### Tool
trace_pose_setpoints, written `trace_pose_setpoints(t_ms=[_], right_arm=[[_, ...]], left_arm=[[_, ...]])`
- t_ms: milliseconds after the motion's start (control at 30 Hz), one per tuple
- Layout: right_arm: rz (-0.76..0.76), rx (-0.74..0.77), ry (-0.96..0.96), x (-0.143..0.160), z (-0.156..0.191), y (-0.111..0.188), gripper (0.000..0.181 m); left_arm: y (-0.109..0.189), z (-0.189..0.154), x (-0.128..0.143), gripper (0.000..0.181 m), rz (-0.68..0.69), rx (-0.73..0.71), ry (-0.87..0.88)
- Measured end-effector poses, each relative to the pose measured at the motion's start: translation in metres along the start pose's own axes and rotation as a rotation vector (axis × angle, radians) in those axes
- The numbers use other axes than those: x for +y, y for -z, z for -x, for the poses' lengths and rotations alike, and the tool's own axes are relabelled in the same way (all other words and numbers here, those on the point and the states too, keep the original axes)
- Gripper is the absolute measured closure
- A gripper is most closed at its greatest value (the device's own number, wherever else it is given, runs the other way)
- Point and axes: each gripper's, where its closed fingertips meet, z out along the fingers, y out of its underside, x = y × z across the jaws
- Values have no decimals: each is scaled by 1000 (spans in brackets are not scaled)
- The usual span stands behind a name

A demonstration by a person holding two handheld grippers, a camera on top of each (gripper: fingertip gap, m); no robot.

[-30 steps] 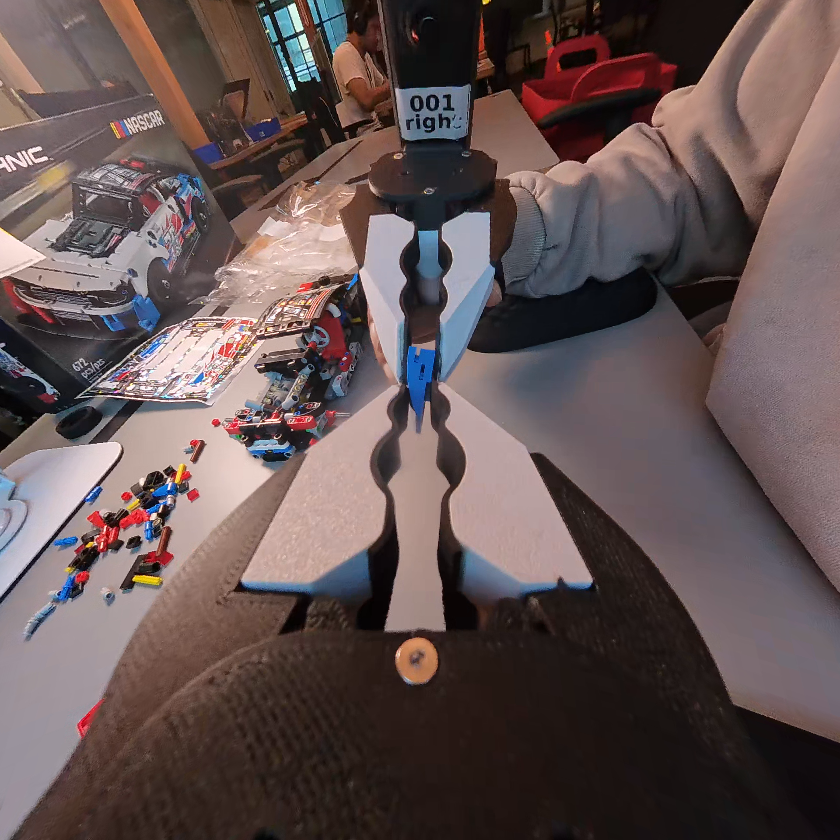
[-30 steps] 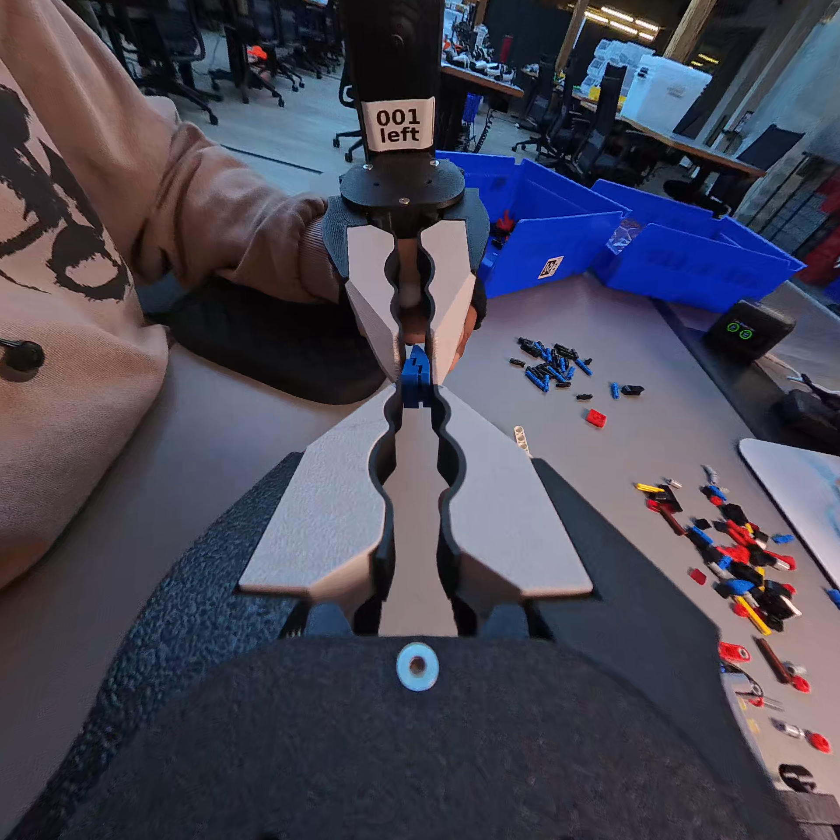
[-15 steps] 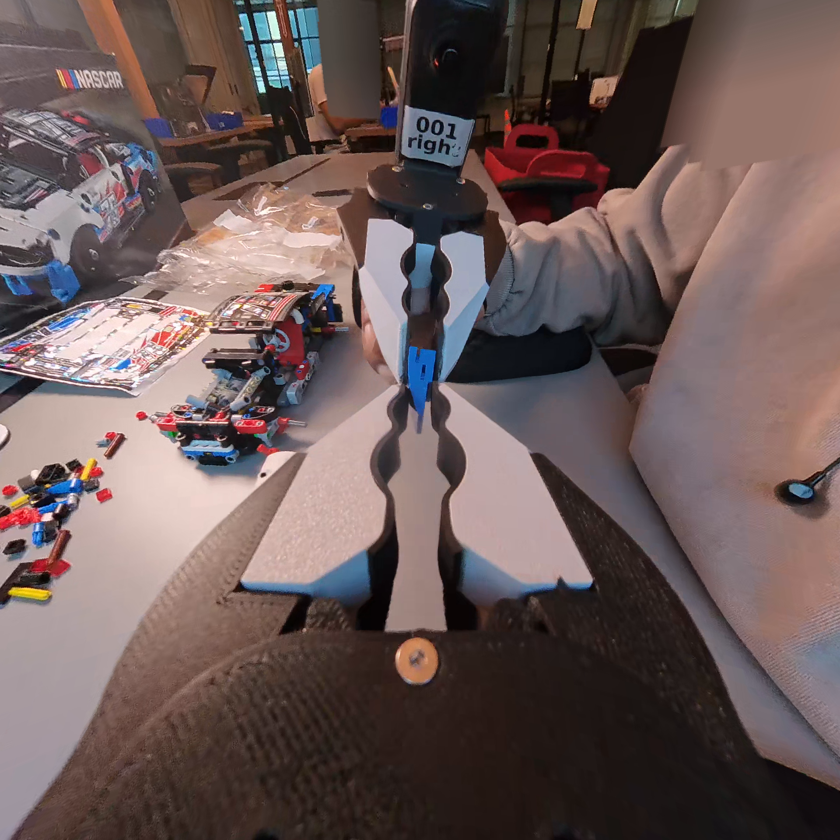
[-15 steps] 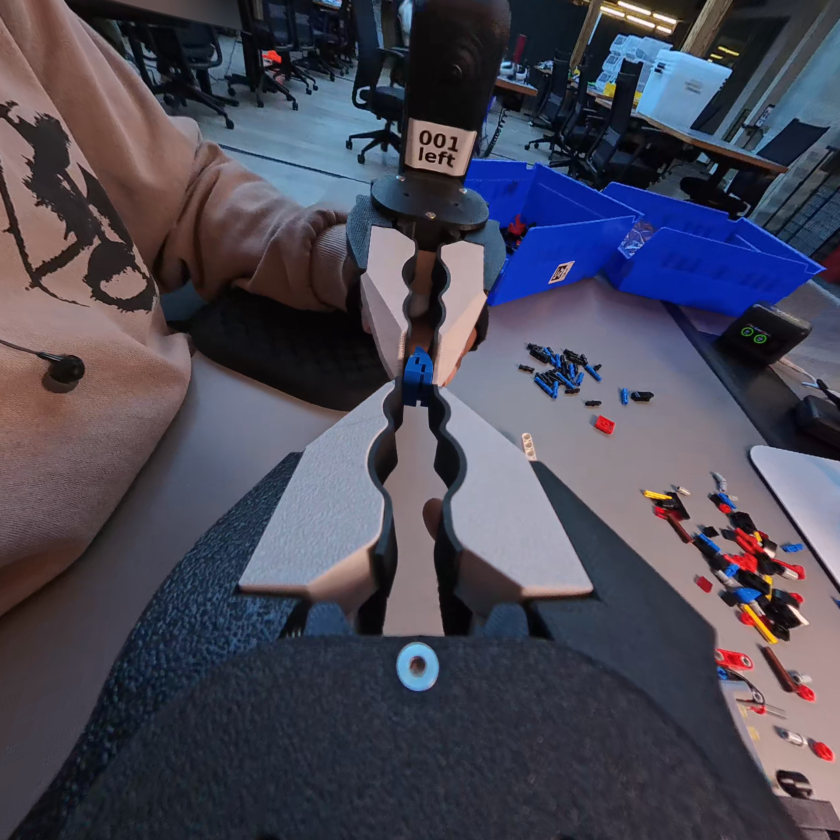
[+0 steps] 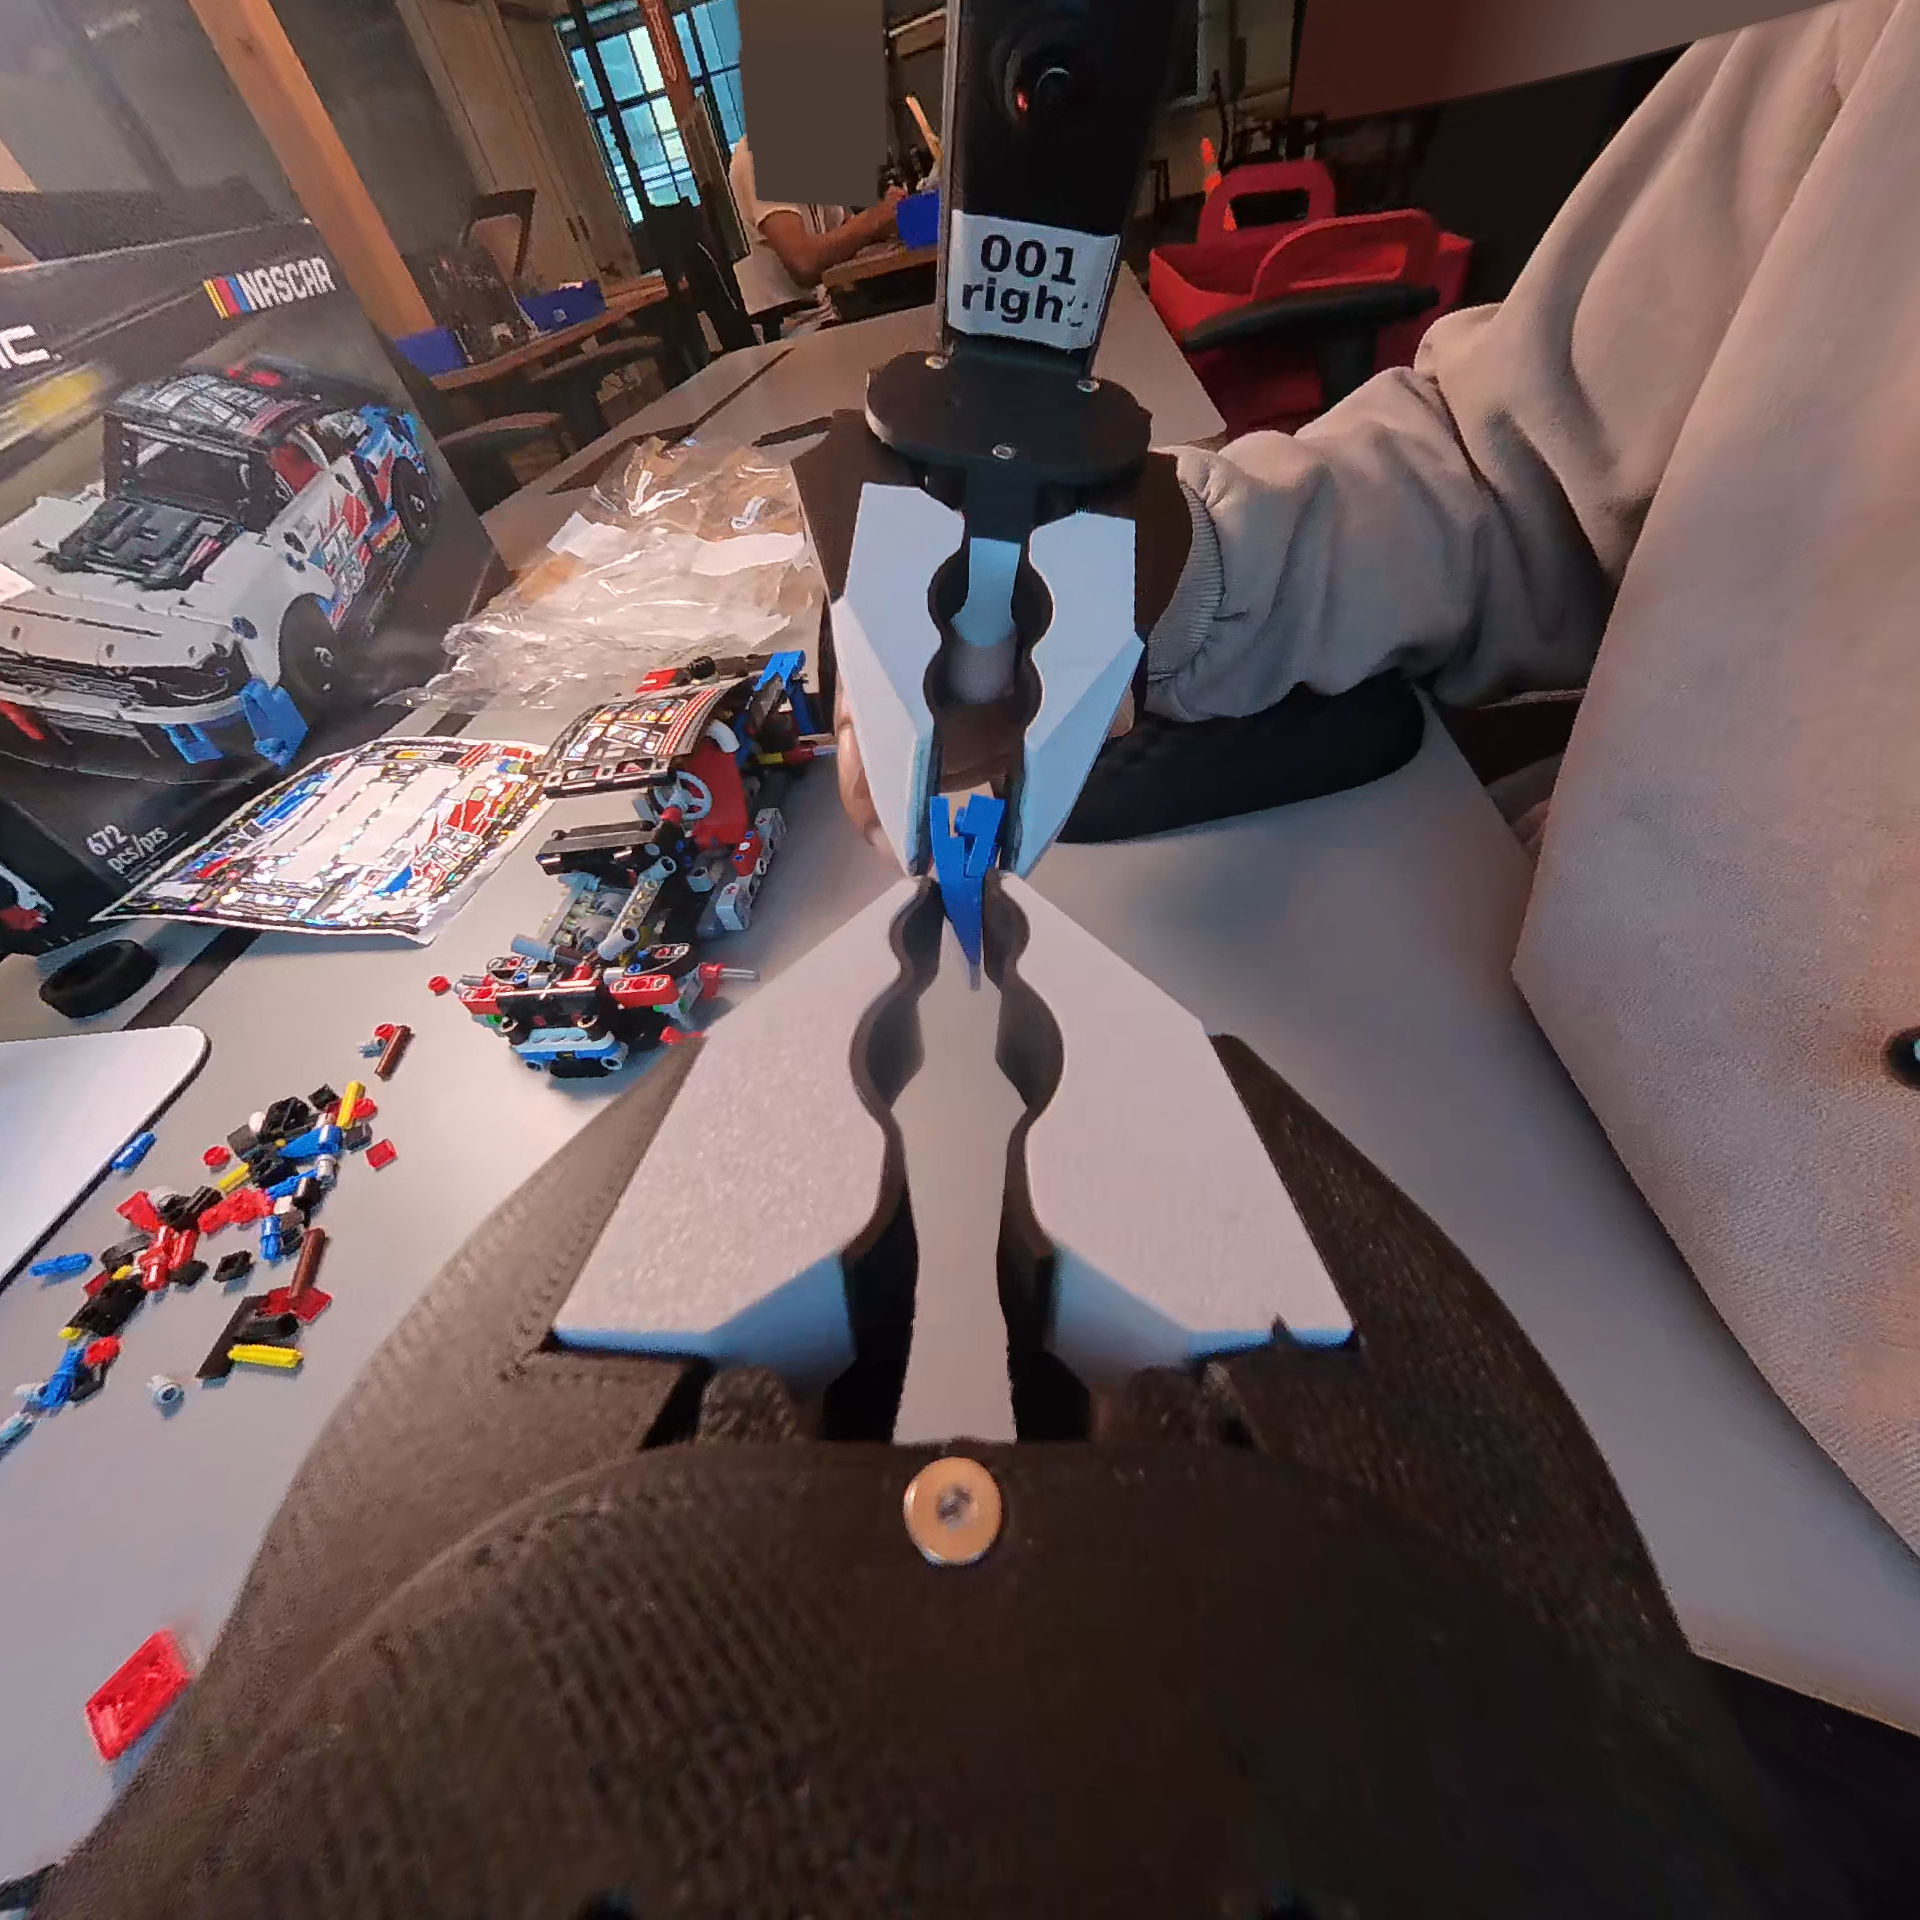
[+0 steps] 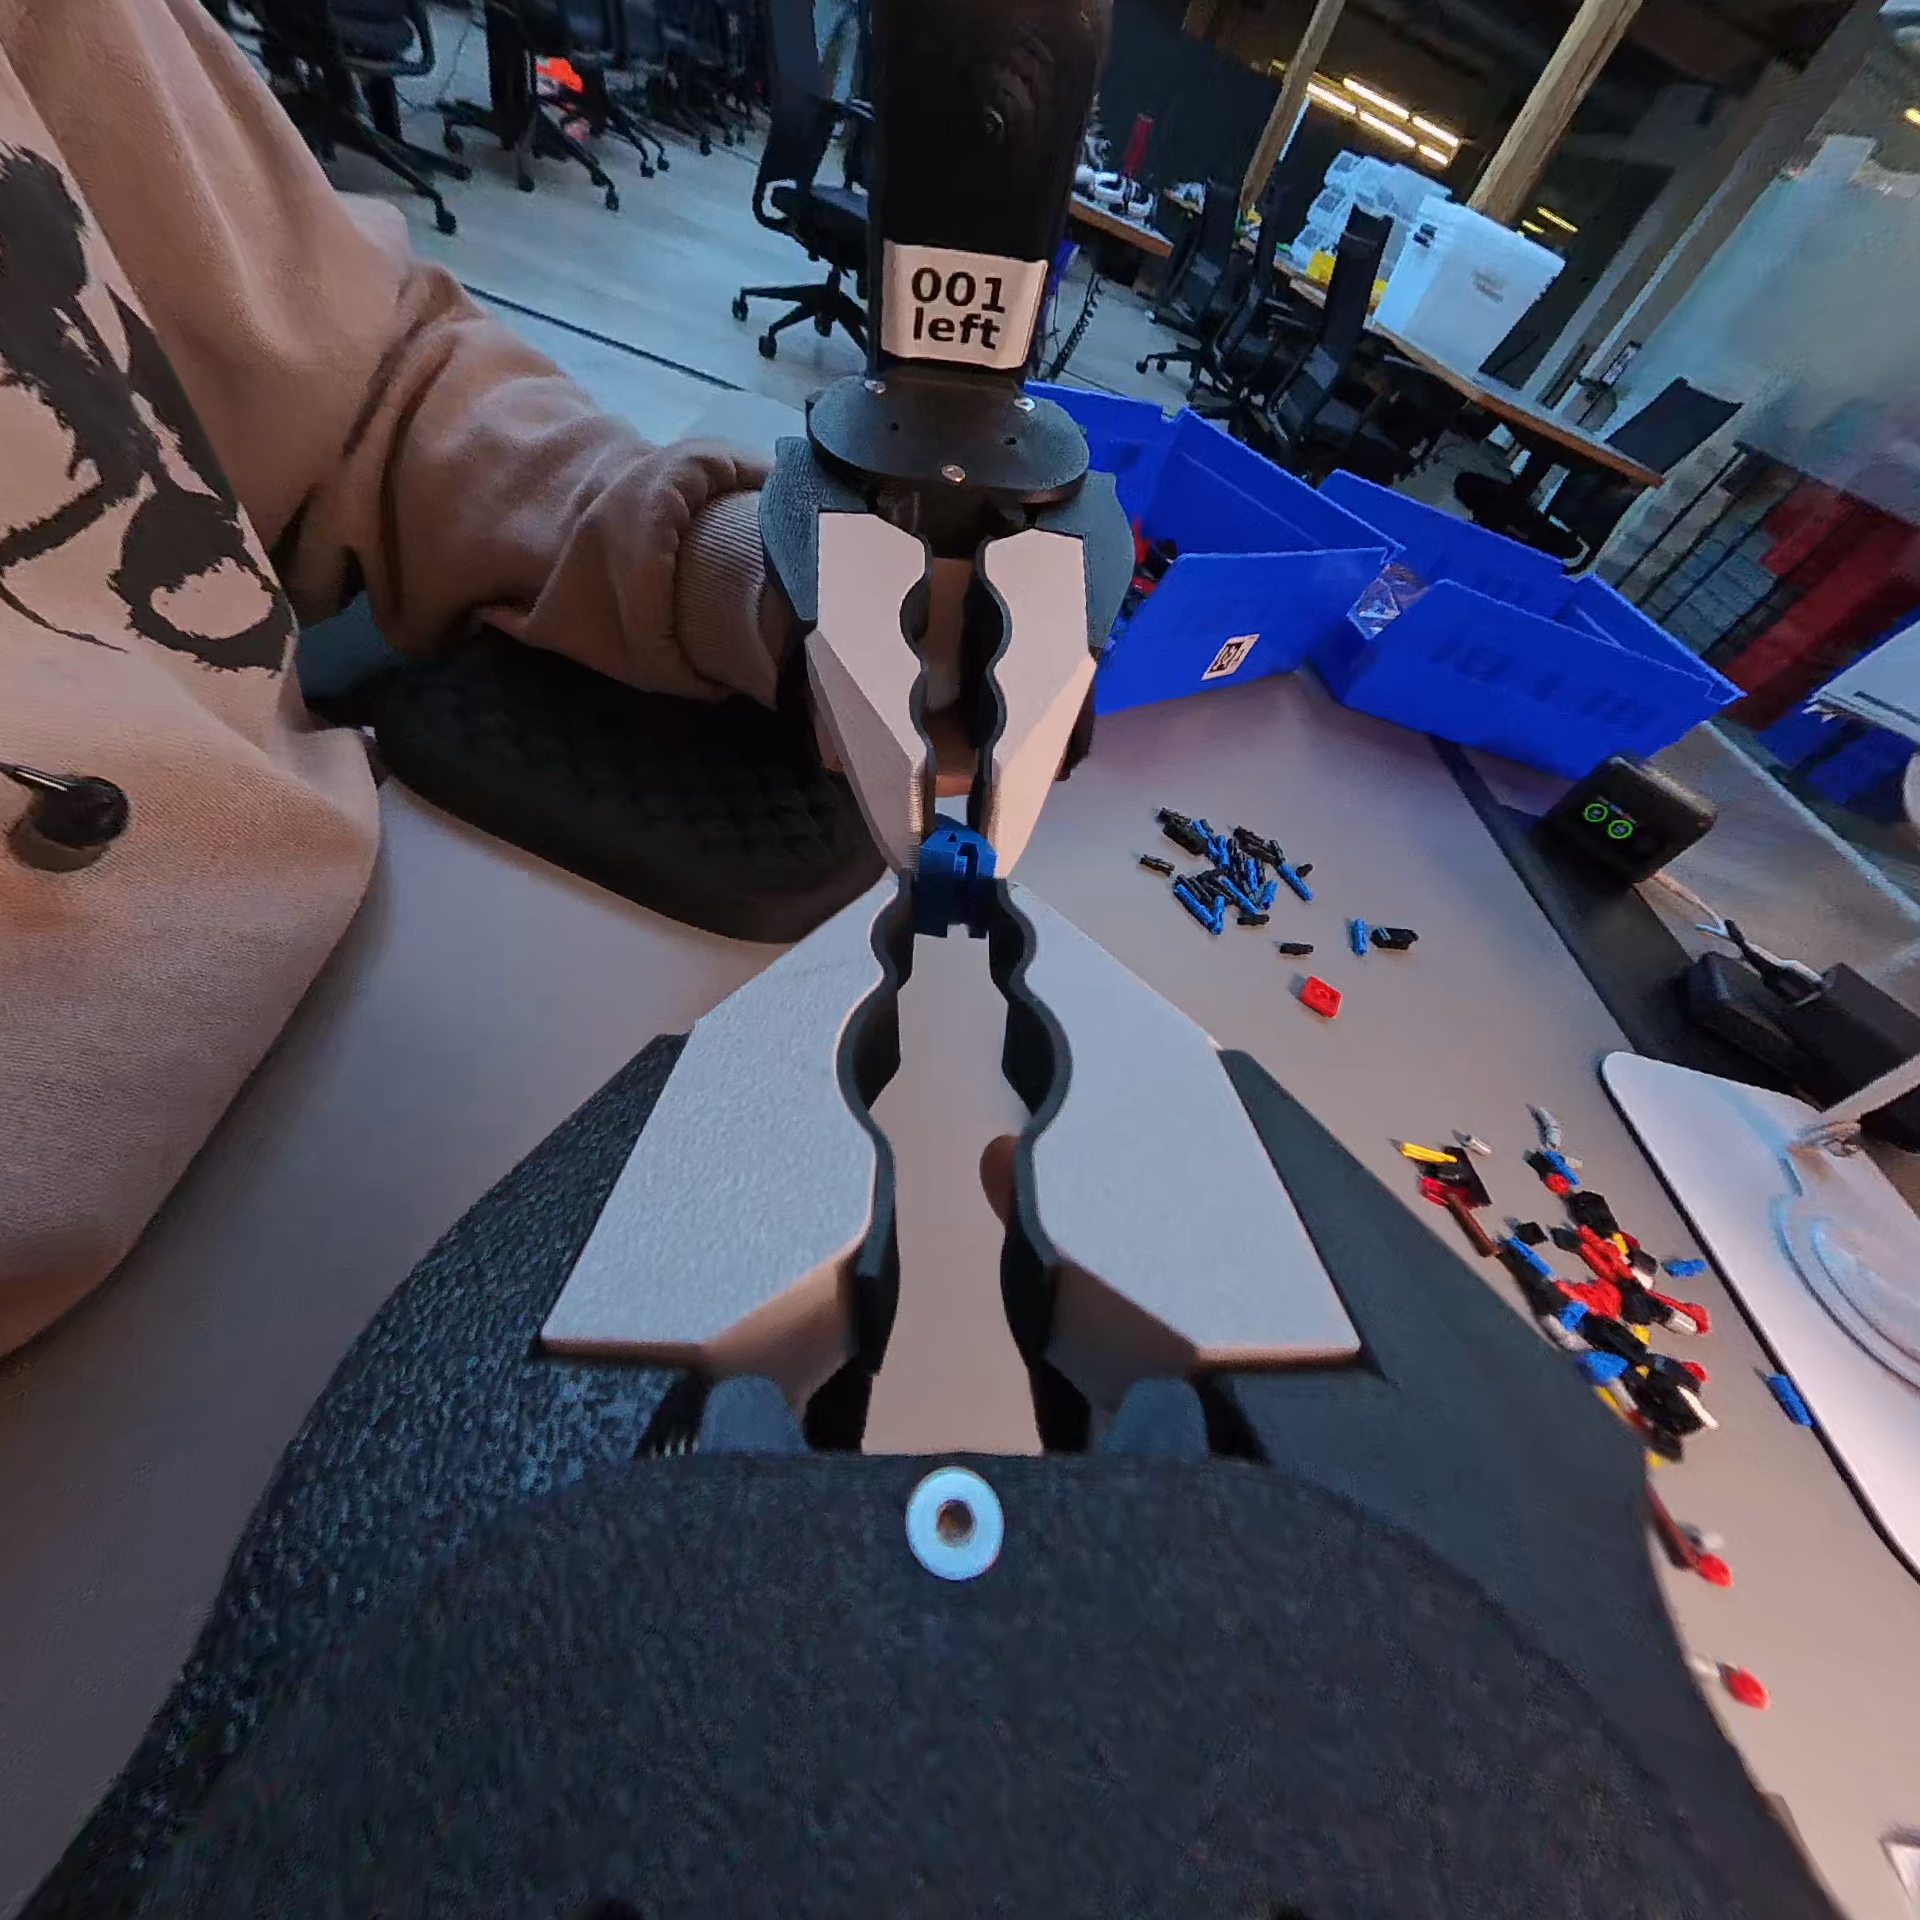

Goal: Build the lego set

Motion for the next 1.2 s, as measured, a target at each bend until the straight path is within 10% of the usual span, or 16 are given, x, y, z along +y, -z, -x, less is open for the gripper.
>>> trace_pose_setpoints(t_ms=[1200], right_arm=[[-60,-71,1,-22,20,5,174]], left_arm=[[-1,-22,-12,176,-26,29,-156]])
